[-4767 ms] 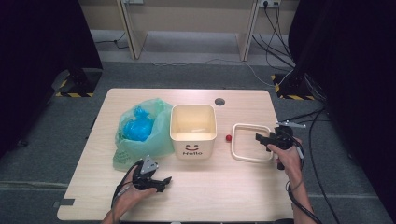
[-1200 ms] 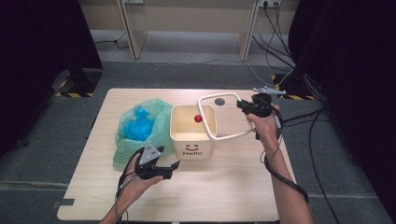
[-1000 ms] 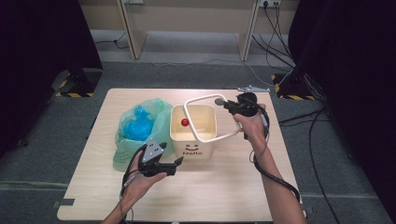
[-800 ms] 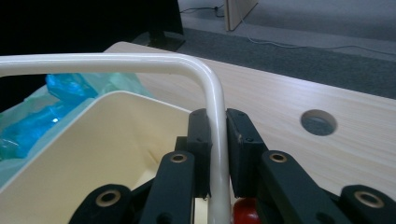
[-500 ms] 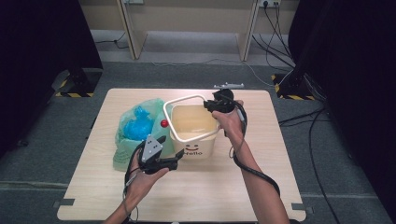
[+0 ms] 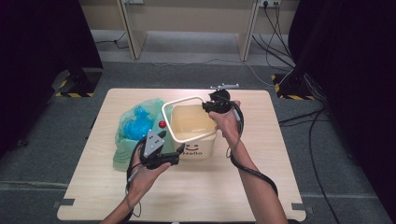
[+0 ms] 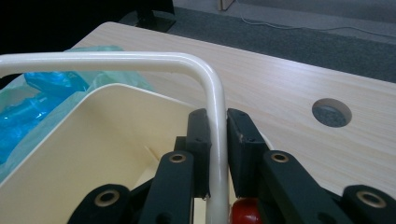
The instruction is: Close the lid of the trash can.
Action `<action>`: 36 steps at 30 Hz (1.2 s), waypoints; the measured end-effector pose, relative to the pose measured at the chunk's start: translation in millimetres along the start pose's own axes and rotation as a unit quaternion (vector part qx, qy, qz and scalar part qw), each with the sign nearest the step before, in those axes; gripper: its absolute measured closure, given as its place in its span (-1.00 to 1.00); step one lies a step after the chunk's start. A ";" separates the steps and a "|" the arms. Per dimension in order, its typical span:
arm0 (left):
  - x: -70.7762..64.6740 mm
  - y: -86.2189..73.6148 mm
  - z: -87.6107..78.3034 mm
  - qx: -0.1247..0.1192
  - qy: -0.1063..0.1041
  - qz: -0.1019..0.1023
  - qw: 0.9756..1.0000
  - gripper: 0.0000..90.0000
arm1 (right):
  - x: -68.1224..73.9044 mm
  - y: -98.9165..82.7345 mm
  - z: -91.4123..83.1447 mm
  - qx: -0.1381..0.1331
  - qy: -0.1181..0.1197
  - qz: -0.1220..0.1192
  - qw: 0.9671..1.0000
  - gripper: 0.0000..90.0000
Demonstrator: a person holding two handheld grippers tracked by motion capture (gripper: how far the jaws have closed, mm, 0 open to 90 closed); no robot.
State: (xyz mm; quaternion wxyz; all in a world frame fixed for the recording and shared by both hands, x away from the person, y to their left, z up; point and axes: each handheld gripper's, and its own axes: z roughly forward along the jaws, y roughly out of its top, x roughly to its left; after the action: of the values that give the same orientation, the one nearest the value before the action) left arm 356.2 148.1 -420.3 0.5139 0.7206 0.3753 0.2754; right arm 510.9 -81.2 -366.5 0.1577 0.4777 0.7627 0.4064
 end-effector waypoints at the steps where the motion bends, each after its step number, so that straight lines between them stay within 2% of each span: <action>1: 0.6 -0.3 0.7 0.001 0.001 -0.002 1.000 -0.62 | -1.2 -0.6 -0.5 -0.001 -0.001 0.003 1.000 0.77; 3: 1.6 -1.5 2.3 0.005 0.002 0.001 1.000 -0.62 | -3.0 -1.6 -2.4 -0.001 -0.004 0.004 1.000 0.76; 11: 9.4 -4.6 7.2 0.008 0.013 -0.017 1.000 -0.62 | -3.7 -5.6 -6.4 0.003 -0.036 -0.011 0.999 0.68; 16: 11.8 -6.3 9.0 0.011 0.010 -0.026 1.000 -0.60 | -6.8 -10.6 -10.1 0.000 -0.042 -0.009 0.999 0.64; 20: 12.5 -6.6 10.1 0.013 0.012 -0.028 0.999 -0.61 | -8.7 -15.1 -10.0 0.008 -0.048 -0.014 0.999 0.61; 28: 17.5 -8.2 8.7 0.017 0.017 -0.036 0.999 -0.61 | -11.5 -22.6 -10.8 0.015 -0.042 -0.010 0.999 0.53; 33: 21.3 -10.5 7.0 0.018 0.014 -0.049 0.999 -0.61 | -10.6 -24.1 -12.0 0.022 -0.036 -0.011 0.999 0.50; 36: 21.3 -10.8 5.8 0.017 0.013 -0.047 0.999 -0.59 | -11.0 -24.3 -12.6 0.022 -0.033 -0.009 0.999 0.50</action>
State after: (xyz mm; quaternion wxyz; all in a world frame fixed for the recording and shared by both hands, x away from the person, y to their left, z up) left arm 370.0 164.5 -432.1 0.5092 0.7070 0.4200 0.2540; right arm 493.8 -101.7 -379.1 0.1759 0.4875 0.7699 0.3724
